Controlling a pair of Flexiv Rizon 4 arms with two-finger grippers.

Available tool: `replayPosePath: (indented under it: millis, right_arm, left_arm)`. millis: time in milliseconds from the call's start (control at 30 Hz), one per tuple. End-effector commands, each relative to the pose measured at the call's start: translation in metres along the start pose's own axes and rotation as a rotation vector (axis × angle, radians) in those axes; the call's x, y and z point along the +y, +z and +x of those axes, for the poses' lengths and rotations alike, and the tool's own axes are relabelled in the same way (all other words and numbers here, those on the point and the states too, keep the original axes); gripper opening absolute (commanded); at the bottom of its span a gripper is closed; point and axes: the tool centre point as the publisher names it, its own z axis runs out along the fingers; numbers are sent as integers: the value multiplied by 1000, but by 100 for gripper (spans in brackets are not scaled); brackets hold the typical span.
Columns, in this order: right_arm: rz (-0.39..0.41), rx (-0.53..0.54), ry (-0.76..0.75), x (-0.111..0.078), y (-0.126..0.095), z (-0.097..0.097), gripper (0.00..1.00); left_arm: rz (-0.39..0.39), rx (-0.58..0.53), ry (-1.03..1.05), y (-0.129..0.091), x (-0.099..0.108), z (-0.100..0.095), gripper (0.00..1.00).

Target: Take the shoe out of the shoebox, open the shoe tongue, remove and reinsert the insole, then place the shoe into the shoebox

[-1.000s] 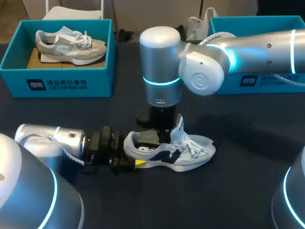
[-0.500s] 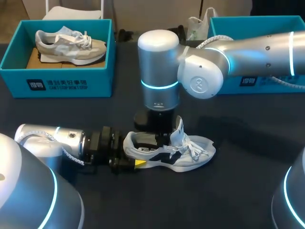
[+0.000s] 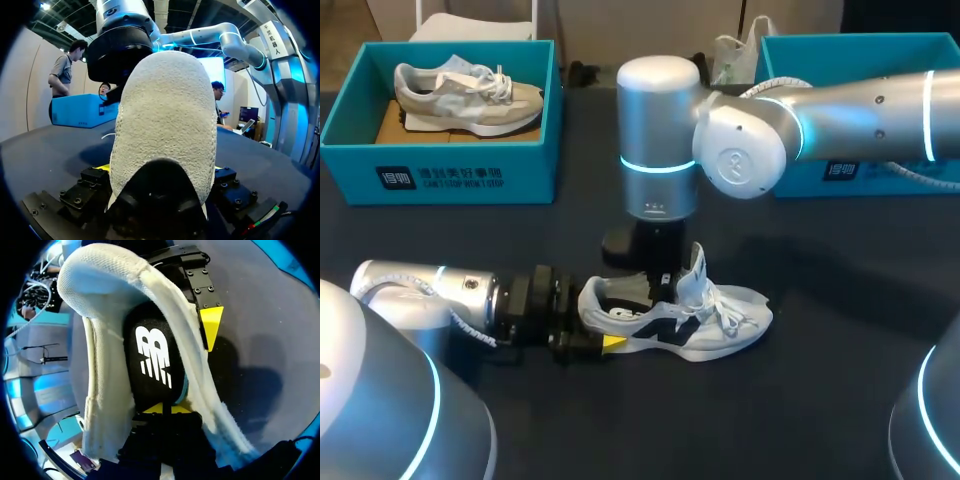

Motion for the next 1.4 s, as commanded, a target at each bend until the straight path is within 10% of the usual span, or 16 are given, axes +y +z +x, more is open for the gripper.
replayPosePath:
  millis: [33,1400]
  right_arm:
    - [-19,-51,7,-2,17,25,0]
    - [-297,-259,-112,-29,-60,19,0]
  left_arm:
    - [-1,-5,-1,1,-1,-1,0]
    - [-1,-5,-1,1,-1,-1,0]
